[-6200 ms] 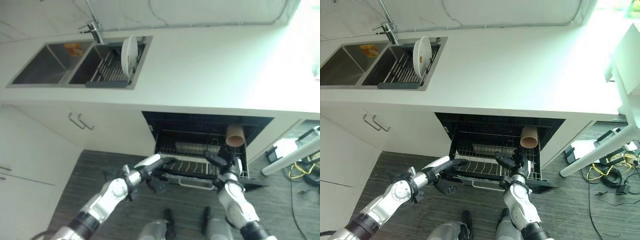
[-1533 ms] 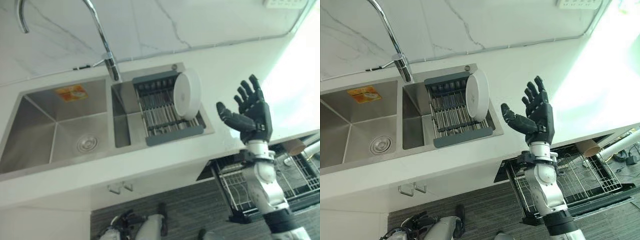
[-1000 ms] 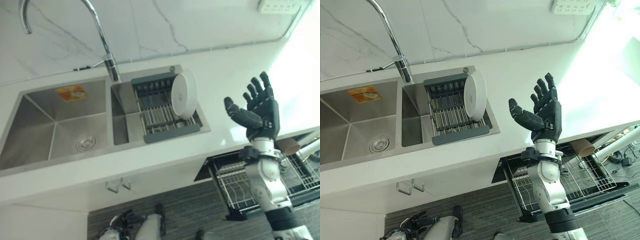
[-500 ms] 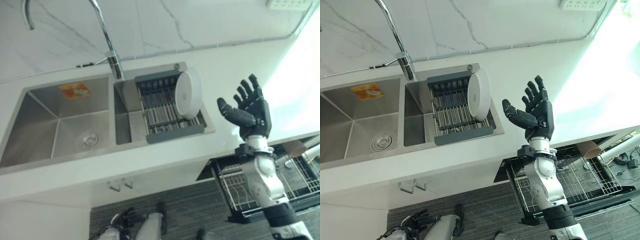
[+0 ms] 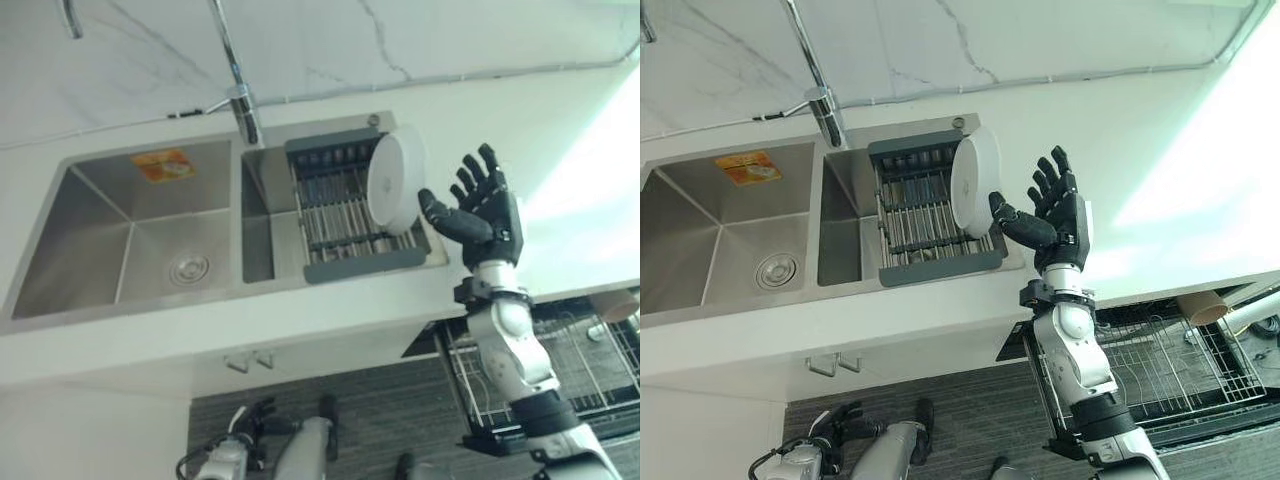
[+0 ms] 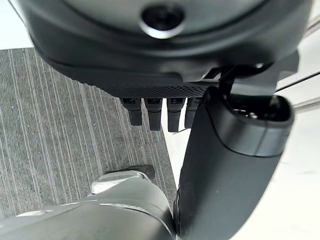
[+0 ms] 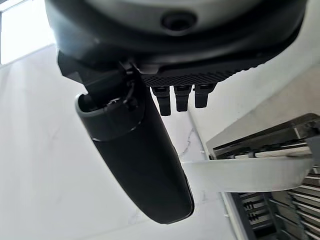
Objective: Place the dishes in the dishwasher.
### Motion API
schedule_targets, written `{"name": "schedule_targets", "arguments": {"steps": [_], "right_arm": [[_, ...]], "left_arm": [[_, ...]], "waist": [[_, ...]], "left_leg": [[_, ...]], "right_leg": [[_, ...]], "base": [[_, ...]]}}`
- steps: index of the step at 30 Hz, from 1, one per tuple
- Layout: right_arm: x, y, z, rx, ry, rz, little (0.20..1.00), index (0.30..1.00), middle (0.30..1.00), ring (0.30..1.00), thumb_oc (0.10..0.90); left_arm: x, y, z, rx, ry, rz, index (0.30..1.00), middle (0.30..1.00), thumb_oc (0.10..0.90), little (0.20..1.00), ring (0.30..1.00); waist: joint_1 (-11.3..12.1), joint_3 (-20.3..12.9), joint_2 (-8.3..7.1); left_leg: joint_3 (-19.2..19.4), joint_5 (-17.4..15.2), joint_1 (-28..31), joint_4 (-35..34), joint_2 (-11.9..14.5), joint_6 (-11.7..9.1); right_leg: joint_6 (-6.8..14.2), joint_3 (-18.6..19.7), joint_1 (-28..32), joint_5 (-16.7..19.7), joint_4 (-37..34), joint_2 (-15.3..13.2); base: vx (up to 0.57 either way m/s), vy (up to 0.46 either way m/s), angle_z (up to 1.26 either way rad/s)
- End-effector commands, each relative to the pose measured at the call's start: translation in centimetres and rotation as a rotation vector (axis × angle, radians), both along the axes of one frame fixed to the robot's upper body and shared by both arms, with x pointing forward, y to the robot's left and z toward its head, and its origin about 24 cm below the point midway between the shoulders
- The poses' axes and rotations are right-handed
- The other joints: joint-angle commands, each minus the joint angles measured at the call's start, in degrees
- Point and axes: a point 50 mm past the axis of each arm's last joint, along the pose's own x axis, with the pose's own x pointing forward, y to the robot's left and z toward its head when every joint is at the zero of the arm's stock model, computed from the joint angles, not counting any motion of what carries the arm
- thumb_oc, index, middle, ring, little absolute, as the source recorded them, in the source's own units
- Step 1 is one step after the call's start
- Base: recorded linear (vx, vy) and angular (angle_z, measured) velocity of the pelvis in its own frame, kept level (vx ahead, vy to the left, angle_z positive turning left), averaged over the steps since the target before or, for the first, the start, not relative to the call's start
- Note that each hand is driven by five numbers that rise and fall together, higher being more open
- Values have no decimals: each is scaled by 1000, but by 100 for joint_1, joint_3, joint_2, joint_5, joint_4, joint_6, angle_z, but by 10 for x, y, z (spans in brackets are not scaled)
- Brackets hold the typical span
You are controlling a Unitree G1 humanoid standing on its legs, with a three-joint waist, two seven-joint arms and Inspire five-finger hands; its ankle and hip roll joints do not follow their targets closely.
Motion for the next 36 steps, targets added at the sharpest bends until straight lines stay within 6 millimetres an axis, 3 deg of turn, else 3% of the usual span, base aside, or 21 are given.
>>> {"name": "schedule_targets", "arguments": {"steps": [1, 11, 16, 17, 18, 22, 26, 32, 36], "right_arm": [[1, 8, 64, 69, -297, 18, 900, 900, 900, 900, 800], [7, 22, 69, 62, -288, 39, 900, 900, 900, 900, 800], [16, 24, 59, -6, -195, 23, 900, 900, 900, 900, 800], [20, 22, 52, -42, -127, 4, 331, 331, 331, 331, 420], [24, 20, 46, -73, -72, -7, 300, 300, 300, 300, 400], [35, 7, 28, -164, 78, -84, 300, 300, 300, 300, 400], [37, 0, 25, -181, 100, -134, 300, 300, 300, 300, 400], [36, -4, 31, -189, 53, -203, 300, 300, 300, 300, 400], [30, -4, 43, -160, -68, -250, 300, 300, 300, 300, 400]], "left_arm": [[-91, 32, -22, 165, 345, -49, 900, 900, 800, 900, 900], [-89, 34, -21, 168, 337, -59, 900, 900, 800, 900, 900], [-87, 33, -21, 169, 331, -57, 900, 900, 800, 900, 900], [-85, 35, -20, 168, 329, -52, 900, 900, 800, 900, 900], [-85, 35, -20, 167, 328, -49, 900, 900, 800, 900, 900], [-84, 36, -19, 163, 313, -42, 900, 900, 800, 900, 900], [-83, 35, -19, 161, 305, -41, 900, 900, 800, 900, 900], [-80, 35, -19, 153, 299, -36, 900, 900, 800, 900, 900], [-80, 32, -19, 160, 311, -60, 900, 900, 800, 900, 900]], "waist": [[91, -116, -64], [179, -61, -48], [225, -26, -60], [237, -18, -66], [244, -9, -72], [306, 43, -115], [336, 49, -137], [334, 0, -173], [282, -96, -194]], "left_leg": [[-190, -572, 37, -40, 34, -268], [-236, -551, 28, -40, 28, -273], [-296, -532, 1, -40, 22, -292], [-309, -520, -14, -40, 18, -299], [-312, -517, -18, -40, 19, -306], [-307, -491, -51, -40, 31, -328], [-304, -499, -38, -40, 25, -321], [-330, -539, 42, -40, -6, -301], [-304, -592, 139, -40, 11, -286]], "right_leg": [[116, -156, -166, 140, 96, -109], [106, -223, -122, 133, 96, -120], [82, -251, -108, 112, 96, -95], [75, -257, -102, 105, 96, -86], [76, -265, -96, 105, 96, -84], [73, -306, -68, 96, 96, -79], [74, -345, -48, 102, 96, -82], [86, -333, -42, 121, 96, -72], [101, -292, -51, 146, 96, -67]], "base": [[24, -12, 8], [12, -4, 6], [6, -16, 9], [-5, -9, 14], [-7, -13, 10], [-11, -5, 2], [-22, -8, 3], [-56, -16, 2], [-45, -21, -4]]}}
